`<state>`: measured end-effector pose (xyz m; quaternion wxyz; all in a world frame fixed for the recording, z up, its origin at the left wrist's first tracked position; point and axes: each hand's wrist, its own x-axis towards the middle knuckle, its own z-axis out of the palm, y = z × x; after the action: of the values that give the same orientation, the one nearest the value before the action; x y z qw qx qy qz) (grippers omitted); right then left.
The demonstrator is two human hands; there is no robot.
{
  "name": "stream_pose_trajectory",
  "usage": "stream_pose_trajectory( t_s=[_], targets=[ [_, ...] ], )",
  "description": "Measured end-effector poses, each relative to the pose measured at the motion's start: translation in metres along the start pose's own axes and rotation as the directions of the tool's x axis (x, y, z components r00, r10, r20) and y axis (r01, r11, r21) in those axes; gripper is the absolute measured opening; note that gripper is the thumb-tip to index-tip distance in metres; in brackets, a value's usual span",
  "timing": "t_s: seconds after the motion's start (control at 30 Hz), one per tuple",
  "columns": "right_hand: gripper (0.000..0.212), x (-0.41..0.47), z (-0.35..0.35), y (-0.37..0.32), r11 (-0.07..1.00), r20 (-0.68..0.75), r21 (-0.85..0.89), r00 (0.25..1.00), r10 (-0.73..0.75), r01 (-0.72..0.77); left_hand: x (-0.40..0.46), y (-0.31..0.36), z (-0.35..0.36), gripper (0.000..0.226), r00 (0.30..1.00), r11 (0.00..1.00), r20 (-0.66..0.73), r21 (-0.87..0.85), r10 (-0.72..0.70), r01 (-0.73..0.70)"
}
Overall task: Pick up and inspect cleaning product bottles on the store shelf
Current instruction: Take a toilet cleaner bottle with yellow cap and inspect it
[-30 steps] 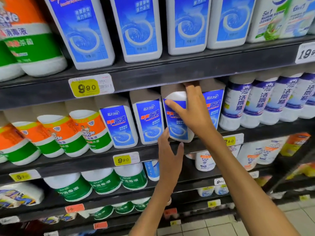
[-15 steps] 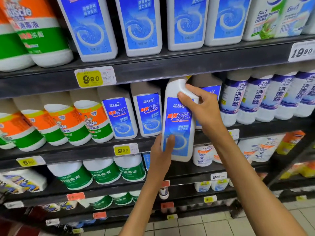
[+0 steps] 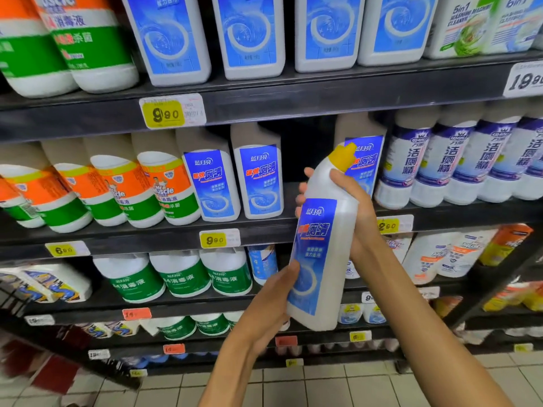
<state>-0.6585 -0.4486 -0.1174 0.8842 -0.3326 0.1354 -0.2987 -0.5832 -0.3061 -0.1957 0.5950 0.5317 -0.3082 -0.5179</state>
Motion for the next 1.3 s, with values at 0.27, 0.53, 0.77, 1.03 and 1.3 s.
stream_pose_trajectory(
  t_s=[0.27,0.53,0.77,1.03,1.3],
  targets=[
    [0.018,-0.001,0.018,-0.006,0.899,-0.203,-0.423,0.954,-0.219,0.116,-0.011,0.019,0.017,0.082,0.996,0.985,-0.027,0.151,0.084,-0.079],
    [0.032,-0.007,0.024,-0.02,0.998,0.001,-0.036,0.999,-0.042,0.042,-0.024,0.037,0.019,0.102,0.904,0.856,0.427,-0.476,0.024,0.202],
    [0.012,-0.009,0.032,-0.025,0.886,-0.052,-0.406,0.963,-0.266,0.223,-0.014,0.037,0.001,0.051,0.995,0.985,-0.086,0.17,0.042,-0.027],
    [0.045,-0.012,0.047,-0.024,0.936,0.001,-0.309,0.984,-0.179,0.17,-0.018,0.03,0.014,0.055,0.984,0.923,0.095,-0.341,-0.153,0.177],
    [0.054,-0.003,0.033,-0.024,0.759,-0.19,-0.645,0.943,-0.273,0.09,-0.031,0.045,0.023,0.078,0.987,0.96,0.122,-0.247,-0.107,0.135]
  ],
)
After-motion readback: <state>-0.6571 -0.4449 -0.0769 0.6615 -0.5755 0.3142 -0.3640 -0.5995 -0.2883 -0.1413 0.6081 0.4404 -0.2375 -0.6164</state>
